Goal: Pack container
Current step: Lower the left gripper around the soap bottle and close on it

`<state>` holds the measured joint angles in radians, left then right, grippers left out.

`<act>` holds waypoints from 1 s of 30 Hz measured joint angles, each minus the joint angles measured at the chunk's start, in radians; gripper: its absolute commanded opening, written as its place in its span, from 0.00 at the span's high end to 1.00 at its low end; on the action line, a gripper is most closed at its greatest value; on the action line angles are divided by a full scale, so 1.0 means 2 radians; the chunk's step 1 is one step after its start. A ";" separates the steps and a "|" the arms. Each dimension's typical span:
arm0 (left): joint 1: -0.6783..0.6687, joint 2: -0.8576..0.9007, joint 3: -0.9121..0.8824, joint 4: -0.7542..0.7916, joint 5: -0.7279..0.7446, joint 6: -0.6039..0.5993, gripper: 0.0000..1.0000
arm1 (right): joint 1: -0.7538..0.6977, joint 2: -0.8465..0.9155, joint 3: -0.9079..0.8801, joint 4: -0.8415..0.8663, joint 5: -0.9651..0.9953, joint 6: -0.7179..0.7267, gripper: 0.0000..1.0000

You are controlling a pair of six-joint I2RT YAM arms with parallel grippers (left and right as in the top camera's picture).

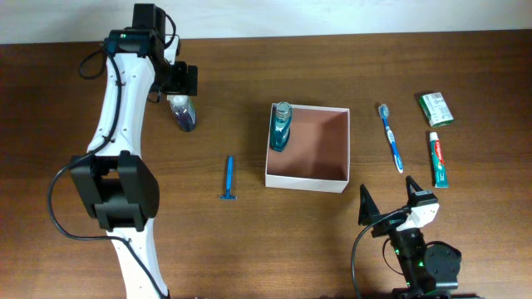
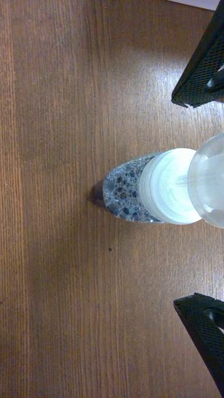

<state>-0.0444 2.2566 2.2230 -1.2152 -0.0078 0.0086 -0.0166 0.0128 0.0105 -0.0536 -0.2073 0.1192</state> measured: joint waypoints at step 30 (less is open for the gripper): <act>0.000 0.000 0.000 -0.002 -0.003 0.007 0.47 | 0.000 0.000 0.000 0.000 0.000 0.000 0.01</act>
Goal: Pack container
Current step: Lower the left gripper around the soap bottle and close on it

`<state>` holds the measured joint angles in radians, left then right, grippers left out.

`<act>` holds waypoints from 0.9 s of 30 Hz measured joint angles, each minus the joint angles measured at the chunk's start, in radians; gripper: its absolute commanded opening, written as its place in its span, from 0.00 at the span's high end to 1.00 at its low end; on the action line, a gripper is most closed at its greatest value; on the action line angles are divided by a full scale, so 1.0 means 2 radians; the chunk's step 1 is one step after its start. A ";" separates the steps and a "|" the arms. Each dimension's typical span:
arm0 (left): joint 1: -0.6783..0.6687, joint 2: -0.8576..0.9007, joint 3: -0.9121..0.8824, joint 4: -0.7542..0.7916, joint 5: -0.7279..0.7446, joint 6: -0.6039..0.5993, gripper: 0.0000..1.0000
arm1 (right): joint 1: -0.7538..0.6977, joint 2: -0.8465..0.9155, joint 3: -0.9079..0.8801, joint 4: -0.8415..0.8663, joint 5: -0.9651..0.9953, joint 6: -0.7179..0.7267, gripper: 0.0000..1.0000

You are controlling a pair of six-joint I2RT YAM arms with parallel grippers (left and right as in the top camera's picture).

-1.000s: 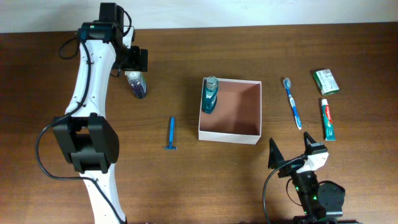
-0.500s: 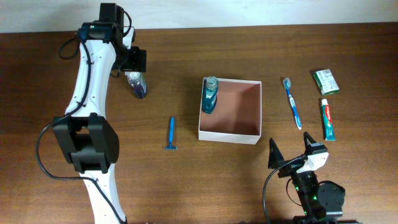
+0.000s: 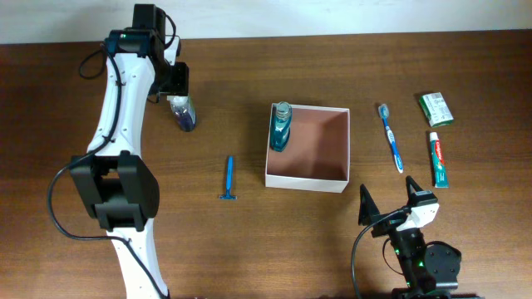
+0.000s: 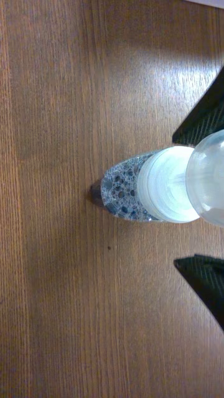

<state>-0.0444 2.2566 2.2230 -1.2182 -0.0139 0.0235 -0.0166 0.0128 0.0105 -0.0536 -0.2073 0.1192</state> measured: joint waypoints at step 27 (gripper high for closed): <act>0.000 0.000 0.000 0.010 -0.002 0.002 0.41 | 0.000 0.000 0.000 0.000 0.000 0.000 0.01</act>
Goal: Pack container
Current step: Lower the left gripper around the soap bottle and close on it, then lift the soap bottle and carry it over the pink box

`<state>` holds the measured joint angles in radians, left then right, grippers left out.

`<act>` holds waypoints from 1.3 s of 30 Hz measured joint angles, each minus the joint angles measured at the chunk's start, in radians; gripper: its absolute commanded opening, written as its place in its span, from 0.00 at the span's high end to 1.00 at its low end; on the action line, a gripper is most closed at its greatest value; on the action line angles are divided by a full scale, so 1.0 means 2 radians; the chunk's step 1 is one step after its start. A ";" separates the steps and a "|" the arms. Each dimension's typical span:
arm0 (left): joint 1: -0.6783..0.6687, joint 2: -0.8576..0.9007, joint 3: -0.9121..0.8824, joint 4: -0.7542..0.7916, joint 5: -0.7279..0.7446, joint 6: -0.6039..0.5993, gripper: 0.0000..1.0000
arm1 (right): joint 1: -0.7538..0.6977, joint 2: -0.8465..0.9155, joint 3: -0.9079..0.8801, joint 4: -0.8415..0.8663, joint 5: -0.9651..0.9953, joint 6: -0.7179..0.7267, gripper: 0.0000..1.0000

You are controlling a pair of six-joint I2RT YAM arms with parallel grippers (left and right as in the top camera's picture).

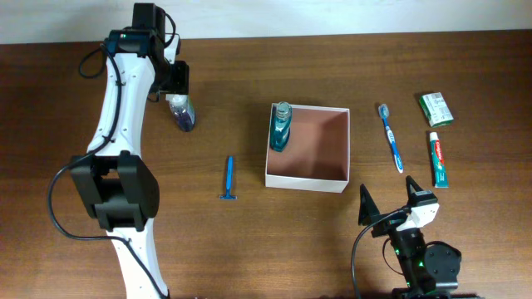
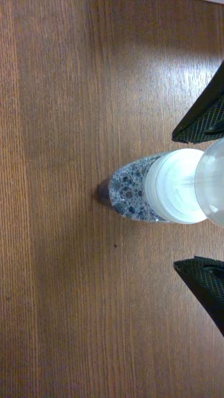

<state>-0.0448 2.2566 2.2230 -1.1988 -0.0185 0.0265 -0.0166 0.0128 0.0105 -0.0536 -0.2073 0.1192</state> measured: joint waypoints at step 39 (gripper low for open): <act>0.000 0.008 0.035 -0.040 0.000 0.000 0.75 | 0.000 0.000 0.000 0.000 0.000 0.000 0.02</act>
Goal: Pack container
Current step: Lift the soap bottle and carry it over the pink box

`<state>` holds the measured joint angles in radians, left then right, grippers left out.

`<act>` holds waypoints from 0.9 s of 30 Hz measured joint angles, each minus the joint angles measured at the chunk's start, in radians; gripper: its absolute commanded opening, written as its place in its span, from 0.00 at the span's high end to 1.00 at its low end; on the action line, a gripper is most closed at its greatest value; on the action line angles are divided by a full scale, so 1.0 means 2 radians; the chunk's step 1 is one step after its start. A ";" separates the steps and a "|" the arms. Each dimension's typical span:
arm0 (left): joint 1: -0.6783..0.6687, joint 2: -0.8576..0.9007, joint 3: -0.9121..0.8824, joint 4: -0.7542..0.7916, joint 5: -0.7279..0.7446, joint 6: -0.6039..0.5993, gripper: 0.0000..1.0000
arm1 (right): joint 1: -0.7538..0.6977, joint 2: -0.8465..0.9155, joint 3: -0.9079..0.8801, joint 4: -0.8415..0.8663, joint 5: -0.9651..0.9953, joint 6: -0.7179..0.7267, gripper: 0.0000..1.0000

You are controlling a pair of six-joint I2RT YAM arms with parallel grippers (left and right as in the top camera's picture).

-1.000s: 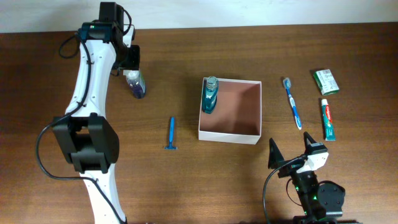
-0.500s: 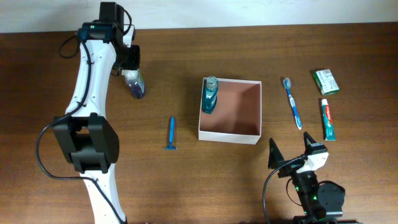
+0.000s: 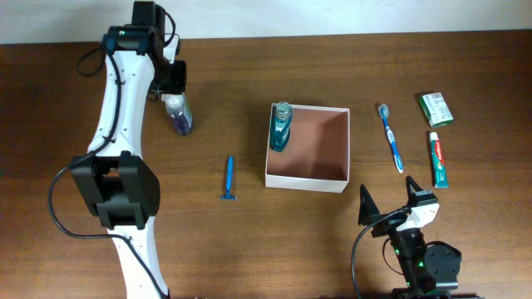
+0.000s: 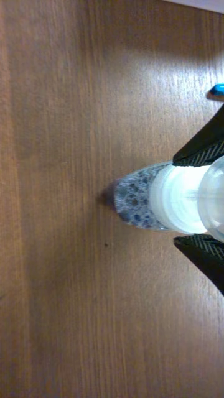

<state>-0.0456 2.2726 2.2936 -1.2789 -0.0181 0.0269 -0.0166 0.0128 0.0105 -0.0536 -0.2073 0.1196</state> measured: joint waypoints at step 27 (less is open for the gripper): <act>-0.096 0.001 0.307 -0.100 0.029 -0.010 0.75 | 0.000 0.000 0.000 0.000 0.000 0.000 0.02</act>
<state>-0.2379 2.2742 2.9078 -1.4784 0.0391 0.0071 -0.0166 0.0128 0.0105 -0.0536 -0.2073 0.1196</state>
